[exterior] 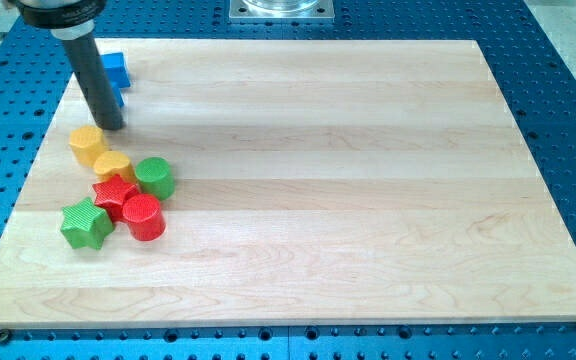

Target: Slide the hexagon to the left of the green star

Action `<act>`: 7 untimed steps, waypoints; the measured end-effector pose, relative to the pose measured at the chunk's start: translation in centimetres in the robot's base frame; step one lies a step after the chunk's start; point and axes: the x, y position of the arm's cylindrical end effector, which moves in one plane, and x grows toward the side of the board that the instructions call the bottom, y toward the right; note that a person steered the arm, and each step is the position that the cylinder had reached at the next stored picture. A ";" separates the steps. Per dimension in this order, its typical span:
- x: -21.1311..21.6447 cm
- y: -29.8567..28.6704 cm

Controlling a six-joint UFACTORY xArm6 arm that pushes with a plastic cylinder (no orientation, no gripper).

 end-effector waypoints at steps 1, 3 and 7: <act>0.2 -1.2; 2.3 -1.9; 7.1 -1.0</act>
